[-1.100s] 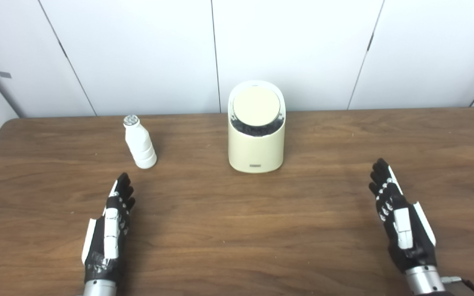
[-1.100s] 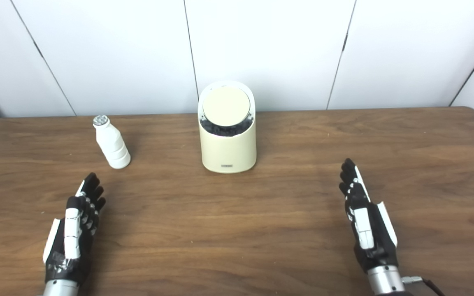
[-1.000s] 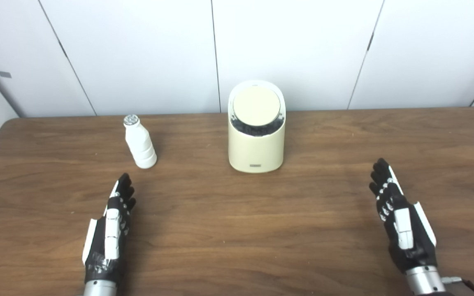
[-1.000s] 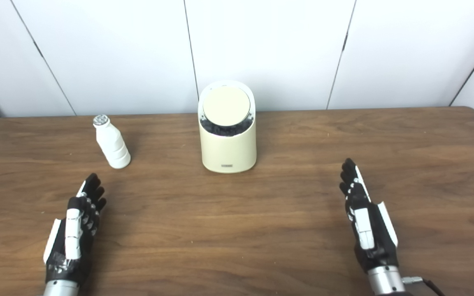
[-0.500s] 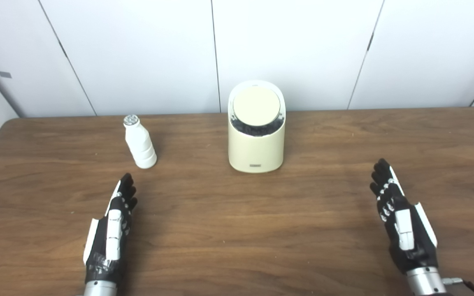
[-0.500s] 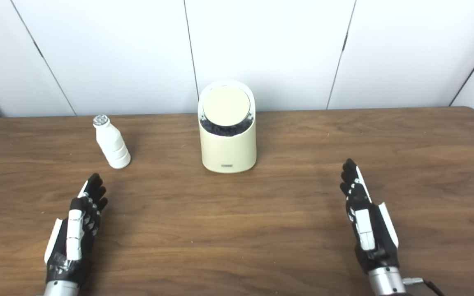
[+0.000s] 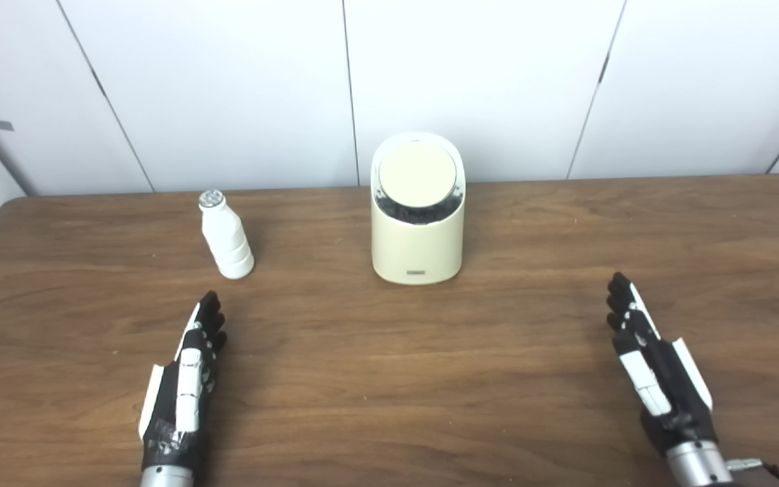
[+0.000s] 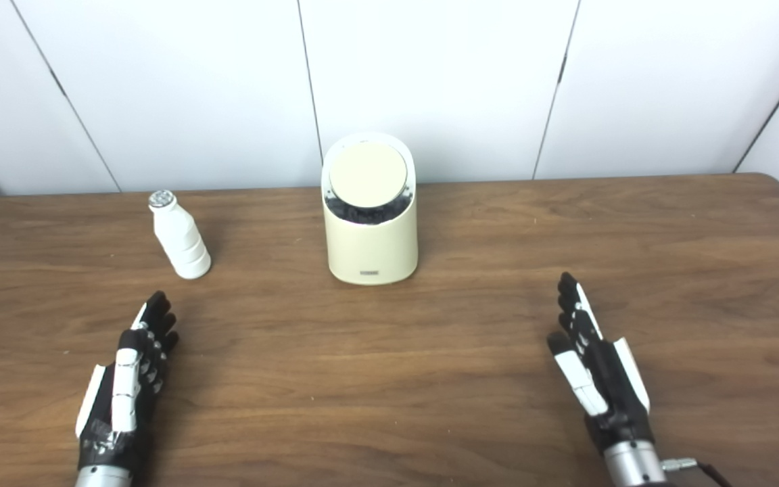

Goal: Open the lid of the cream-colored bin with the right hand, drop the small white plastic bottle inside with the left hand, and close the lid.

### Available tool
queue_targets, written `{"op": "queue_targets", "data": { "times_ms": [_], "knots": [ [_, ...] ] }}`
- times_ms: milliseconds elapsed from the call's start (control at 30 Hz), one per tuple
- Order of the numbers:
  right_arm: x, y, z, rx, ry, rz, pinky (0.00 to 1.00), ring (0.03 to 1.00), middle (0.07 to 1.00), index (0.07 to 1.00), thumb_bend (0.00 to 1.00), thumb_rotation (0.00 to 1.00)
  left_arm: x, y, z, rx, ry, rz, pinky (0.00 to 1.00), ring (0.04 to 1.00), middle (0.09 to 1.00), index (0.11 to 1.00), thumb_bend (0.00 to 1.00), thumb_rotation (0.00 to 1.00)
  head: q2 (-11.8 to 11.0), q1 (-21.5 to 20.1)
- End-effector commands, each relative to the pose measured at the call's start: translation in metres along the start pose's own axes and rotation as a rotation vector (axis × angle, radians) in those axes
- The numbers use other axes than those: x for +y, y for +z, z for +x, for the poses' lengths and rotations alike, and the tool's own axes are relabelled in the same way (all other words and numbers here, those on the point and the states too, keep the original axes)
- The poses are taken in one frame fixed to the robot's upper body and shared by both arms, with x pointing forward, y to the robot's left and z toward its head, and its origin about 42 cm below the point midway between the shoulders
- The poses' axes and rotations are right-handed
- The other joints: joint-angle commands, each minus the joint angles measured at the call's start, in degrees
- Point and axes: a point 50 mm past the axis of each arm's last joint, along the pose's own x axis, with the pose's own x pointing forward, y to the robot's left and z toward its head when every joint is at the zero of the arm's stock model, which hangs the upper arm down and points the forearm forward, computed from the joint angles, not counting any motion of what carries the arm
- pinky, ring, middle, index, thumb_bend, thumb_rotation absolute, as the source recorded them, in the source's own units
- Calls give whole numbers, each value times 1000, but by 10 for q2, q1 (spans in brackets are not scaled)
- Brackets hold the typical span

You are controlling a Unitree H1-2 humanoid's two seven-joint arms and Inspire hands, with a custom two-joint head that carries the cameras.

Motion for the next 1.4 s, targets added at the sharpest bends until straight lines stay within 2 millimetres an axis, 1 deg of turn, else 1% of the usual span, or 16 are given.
{"op": "queue_targets", "data": {
  "times_ms": [0,67,133,267,400,433,500,633,733,867,933,1033,1167,1233,1367],
  "knots": [
    [-4,31,28,-127,-27,-57,1000,1000,992,1000,789,756,1,2,-4,-30,-9,21,1000,1000,1000,1000,502,1000,-2,-1],
    [-5,38,41,-145,-39,-103,996,1000,982,1000,862,748,0,3,-4,-23,-17,28,1000,1000,1000,1000,500,1000,-3,-1],
    [-6,46,54,-172,-37,-137,999,1000,976,1000,906,745,-1,3,-4,-16,-22,36,1000,1000,1000,1000,501,1000,-4,-1],
    [-6,61,80,-214,-29,-144,1000,1000,985,1000,936,639,-4,3,-4,-8,-32,39,1000,1000,1000,1000,499,1000,-4,1],
    [-3,80,103,-234,-22,-164,1000,1000,974,1000,979,584,-7,3,-4,-1,-48,34,1000,1000,1000,1000,485,1000,-4,2],
    [-2,82,107,-237,-20,-166,1000,1000,974,1000,985,567,-7,3,-3,-1,-51,33,1000,1000,1000,1000,484,1000,-5,2],
    [3,96,119,-262,-8,-198,1000,1000,976,1000,991,550,-9,2,-3,-3,-61,28,1000,1000,1000,1000,467,1000,-5,2],
    [13,118,138,-284,10,-257,1000,1000,984,1000,1000,519,-11,3,-3,-3,-68,27,1000,1000,1000,1000,437,1000,-4,1],
    [22,134,155,-290,24,-329,982,989,984,1000,1000,537,-13,3,-4,0,-60,23,1000,1000,1000,1000,437,1000,-4,3],
    [31,150,180,-294,58,-391,993,986,982,1000,956,484,-14,1,-3,4,-57,39,1000,1000,1000,1000,454,1000,-4,5],
    [34,155,190,-300,71,-411,973,986,988,1000,947,476,-14,0,-4,4,-58,42,1000,1000,1000,1000,458,1000,-4,4],
    [41,161,203,-302,85,-429,935,989,989,998,960,454,-16,0,-3,2,-61,41,1000,1000,1000,1000,446,1000,-5,4],
    [51,167,218,-294,103,-453,959,991,976,993,965,434,-17,1,-4,-4,-64,49,1000,1000,1000,1000,417,1000,-4,3],
    [56,168,225,-299,106,-458,945,979,968,986,964,417,-16,1,-5,-2,-64,52,1000,1000,1000,1000,412,1000,-4,1],
    [67,171,237,-305,101,-502,915,956,959,978,963,434,-14,1,-7,-4,-59,67,1000,1000,1000,1000,422,1000,-3,-1]
  ]
}}
